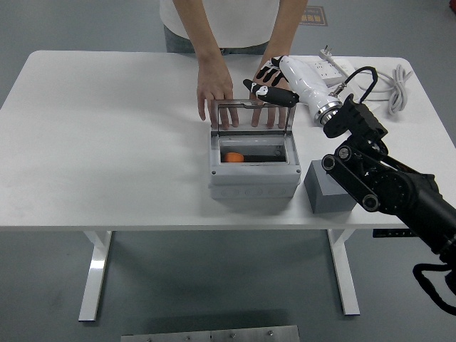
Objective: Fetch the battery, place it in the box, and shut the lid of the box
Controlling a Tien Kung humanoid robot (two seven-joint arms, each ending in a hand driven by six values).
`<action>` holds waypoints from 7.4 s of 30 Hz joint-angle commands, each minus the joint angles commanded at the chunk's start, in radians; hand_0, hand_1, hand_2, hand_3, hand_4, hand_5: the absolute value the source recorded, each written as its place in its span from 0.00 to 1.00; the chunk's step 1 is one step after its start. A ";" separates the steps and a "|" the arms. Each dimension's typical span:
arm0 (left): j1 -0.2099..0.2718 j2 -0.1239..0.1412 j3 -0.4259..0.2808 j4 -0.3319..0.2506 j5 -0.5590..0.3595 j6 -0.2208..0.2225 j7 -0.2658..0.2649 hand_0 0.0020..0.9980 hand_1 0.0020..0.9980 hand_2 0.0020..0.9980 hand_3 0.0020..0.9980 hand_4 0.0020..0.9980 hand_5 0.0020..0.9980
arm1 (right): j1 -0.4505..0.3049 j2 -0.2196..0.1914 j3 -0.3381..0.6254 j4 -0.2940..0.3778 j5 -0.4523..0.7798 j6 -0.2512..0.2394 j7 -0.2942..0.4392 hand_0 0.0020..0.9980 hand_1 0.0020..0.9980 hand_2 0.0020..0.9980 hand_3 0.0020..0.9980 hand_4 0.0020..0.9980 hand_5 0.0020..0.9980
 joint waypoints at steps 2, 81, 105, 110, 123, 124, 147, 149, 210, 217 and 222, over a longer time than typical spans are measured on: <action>-0.001 0.000 -0.001 0.000 0.002 -0.001 0.000 0.63 0.70 0.57 0.54 0.50 0.00 | -0.001 0.002 -0.002 -0.005 0.003 0.002 0.003 0.69 0.54 0.58 0.60 0.82 0.73; 0.009 0.008 0.042 0.005 -0.063 0.036 -0.036 0.63 0.70 0.57 0.54 0.50 0.00 | -0.087 -0.110 -0.129 0.177 0.091 -0.029 -0.029 0.22 0.30 0.35 0.33 0.81 0.74; 0.006 0.008 0.055 0.005 -0.084 0.039 -0.041 0.63 0.70 0.57 0.54 0.50 0.00 | -0.105 -0.112 -0.122 0.173 0.106 -0.028 -0.027 0.20 0.29 0.33 0.32 0.77 0.73; 0.006 0.006 0.063 0.005 -0.094 0.040 -0.044 0.63 0.70 0.57 0.54 0.50 0.00 | -0.109 -0.113 -0.122 0.172 0.108 -0.023 -0.032 0.20 0.29 0.33 0.32 0.77 0.73; 0.005 0.006 0.063 0.006 -0.093 0.041 -0.045 0.63 0.70 0.57 0.54 0.50 0.00 | -0.125 -0.111 -0.126 0.172 0.125 -0.021 -0.031 0.19 0.30 0.34 0.35 0.75 0.75; 0.005 0.006 0.062 0.006 -0.091 0.041 -0.044 0.63 0.70 0.57 0.54 0.50 0.00 | -0.124 -0.112 -0.122 0.174 0.124 -0.020 -0.032 0.19 0.30 0.34 0.35 0.75 0.75; 0.013 -0.001 0.054 0.007 -0.079 0.037 -0.041 0.63 0.70 0.57 0.54 0.50 0.00 | -0.181 -0.148 0.121 0.175 0.091 -0.046 0.007 0.20 0.30 0.34 0.36 0.75 0.77; 0.014 -0.002 0.055 0.007 -0.081 0.037 -0.042 0.63 0.70 0.57 0.54 0.50 0.00 | -0.197 -0.153 0.165 0.175 0.116 -0.051 0.038 0.20 0.30 0.34 0.36 0.75 0.77; 0.037 -0.017 0.065 0.012 -0.111 0.032 -0.039 0.63 0.70 0.57 0.54 0.50 0.00 | -0.469 -0.106 0.715 0.243 0.903 0.217 0.303 0.88 0.87 0.90 0.98 1.00 0.94; 0.052 -0.017 0.059 0.012 -0.093 0.031 -0.035 0.63 0.70 0.57 0.54 0.50 0.00 | -0.466 -0.090 0.747 0.283 0.885 0.217 0.311 0.91 0.89 0.89 0.96 1.00 0.97; 0.073 -0.016 0.061 0.013 -0.094 0.041 -0.035 0.63 0.70 0.57 0.54 0.50 0.00 | -0.471 -0.094 0.748 0.291 0.892 0.206 0.332 0.92 0.88 0.86 0.94 1.00 0.99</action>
